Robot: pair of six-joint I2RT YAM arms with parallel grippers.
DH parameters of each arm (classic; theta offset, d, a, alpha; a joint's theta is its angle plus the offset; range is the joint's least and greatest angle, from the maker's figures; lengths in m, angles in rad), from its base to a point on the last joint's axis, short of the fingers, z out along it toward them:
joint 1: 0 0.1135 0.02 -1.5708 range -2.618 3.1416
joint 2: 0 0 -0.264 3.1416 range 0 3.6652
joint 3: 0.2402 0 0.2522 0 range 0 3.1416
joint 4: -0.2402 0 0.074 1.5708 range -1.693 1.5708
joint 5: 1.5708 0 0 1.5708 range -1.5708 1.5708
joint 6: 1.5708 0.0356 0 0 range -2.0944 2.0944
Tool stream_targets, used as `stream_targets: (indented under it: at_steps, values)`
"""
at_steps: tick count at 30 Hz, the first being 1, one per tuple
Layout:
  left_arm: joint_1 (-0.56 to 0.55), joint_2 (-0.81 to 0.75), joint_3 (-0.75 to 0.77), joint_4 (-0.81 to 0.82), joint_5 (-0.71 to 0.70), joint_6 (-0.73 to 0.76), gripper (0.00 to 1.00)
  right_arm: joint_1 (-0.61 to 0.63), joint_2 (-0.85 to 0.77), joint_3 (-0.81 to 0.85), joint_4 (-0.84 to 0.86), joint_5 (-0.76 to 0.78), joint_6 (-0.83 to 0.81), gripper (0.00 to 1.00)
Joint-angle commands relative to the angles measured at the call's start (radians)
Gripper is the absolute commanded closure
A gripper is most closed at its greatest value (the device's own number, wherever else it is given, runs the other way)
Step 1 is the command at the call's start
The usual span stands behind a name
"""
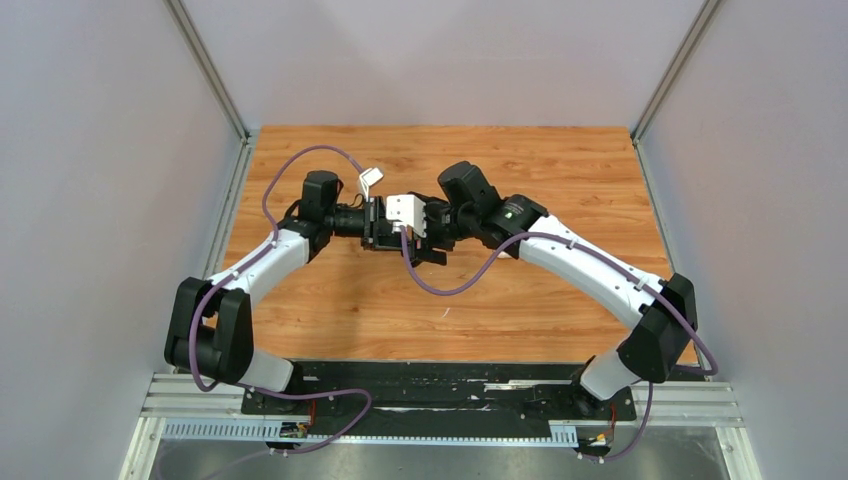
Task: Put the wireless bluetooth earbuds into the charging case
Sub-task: Insert the left earbud into the left side groove of the charging case, then pick up the right earbud from the center of the board.
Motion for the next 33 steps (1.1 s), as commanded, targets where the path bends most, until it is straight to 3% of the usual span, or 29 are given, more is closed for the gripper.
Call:
stream_targets:
  at_steps: [1, 15, 20, 25, 29, 33]
  values:
    - [-0.030, -0.043, 0.041, -0.059, 0.069, 0.085, 1.00, -0.023, -0.035, -0.001, 0.019, 0.008, -0.068, 0.31]
    - [-0.036, -0.039, 0.043, -0.065, 0.058, 0.085, 1.00, -0.038, -0.060, 0.009, 0.007, 0.021, -0.003, 0.31]
    - [-0.036, -0.031, 0.056, -0.119, 0.041, 0.151, 1.00, -0.244, -0.099, 0.044, -0.017, -0.181, 0.300, 0.32]
    - [-0.035, -0.008, 0.125, -0.264, 0.022, 0.276, 1.00, -0.448, -0.057, -0.037, -0.037, -0.097, 0.558, 0.41]
    - [-0.035, 0.024, 0.203, -0.457, 0.017, 0.428, 1.00, -0.612, 0.025, -0.099, -0.040, -0.089, 0.543, 0.48]
    - [-0.035, 0.034, 0.246, -0.591, 0.010, 0.535, 1.00, -0.735, 0.135, -0.109, -0.045, -0.162, 0.268, 0.52]
